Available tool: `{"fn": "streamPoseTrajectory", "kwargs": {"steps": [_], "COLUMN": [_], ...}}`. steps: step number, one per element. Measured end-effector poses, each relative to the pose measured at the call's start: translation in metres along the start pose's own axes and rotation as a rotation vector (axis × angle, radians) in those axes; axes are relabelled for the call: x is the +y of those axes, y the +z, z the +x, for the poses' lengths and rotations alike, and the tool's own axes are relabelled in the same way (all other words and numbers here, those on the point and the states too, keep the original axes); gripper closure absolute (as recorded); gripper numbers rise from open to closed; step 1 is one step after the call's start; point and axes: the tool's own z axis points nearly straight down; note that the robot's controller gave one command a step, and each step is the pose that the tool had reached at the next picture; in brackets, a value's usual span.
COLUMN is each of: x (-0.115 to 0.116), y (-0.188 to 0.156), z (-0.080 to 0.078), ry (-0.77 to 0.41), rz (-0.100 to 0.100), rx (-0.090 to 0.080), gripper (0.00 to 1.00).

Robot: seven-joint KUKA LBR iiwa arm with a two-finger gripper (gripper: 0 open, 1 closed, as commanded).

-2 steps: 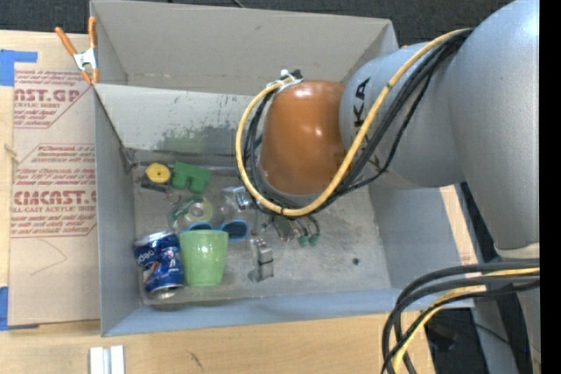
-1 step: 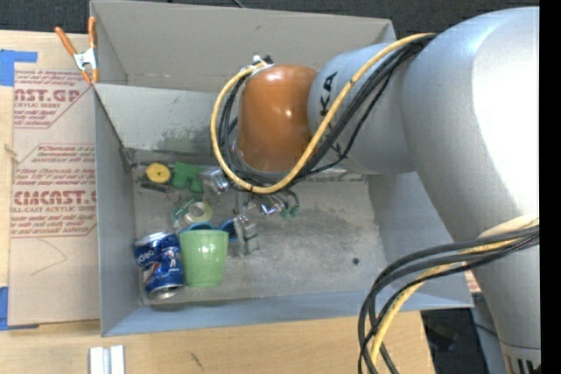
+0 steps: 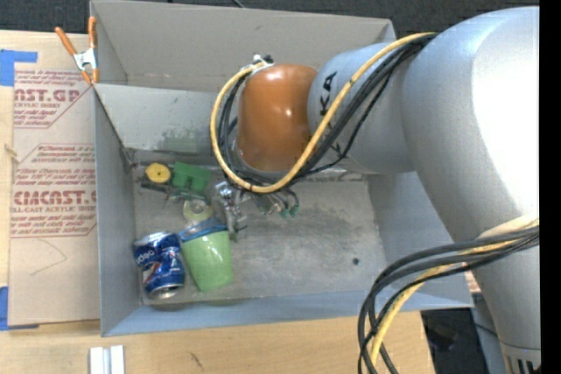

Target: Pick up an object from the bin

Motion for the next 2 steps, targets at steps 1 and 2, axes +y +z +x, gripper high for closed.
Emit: {"fn": "streamPoseTrajectory", "kwargs": {"steps": [1, 2], "x": [0.053, 0.052], "y": [-0.067, -0.206], "z": [-0.009, -0.019], "ry": [0.717, 0.73], "rz": [0.001, 0.0], "rx": [0.0, -0.008], "gripper": [1.0, 1.0]}}
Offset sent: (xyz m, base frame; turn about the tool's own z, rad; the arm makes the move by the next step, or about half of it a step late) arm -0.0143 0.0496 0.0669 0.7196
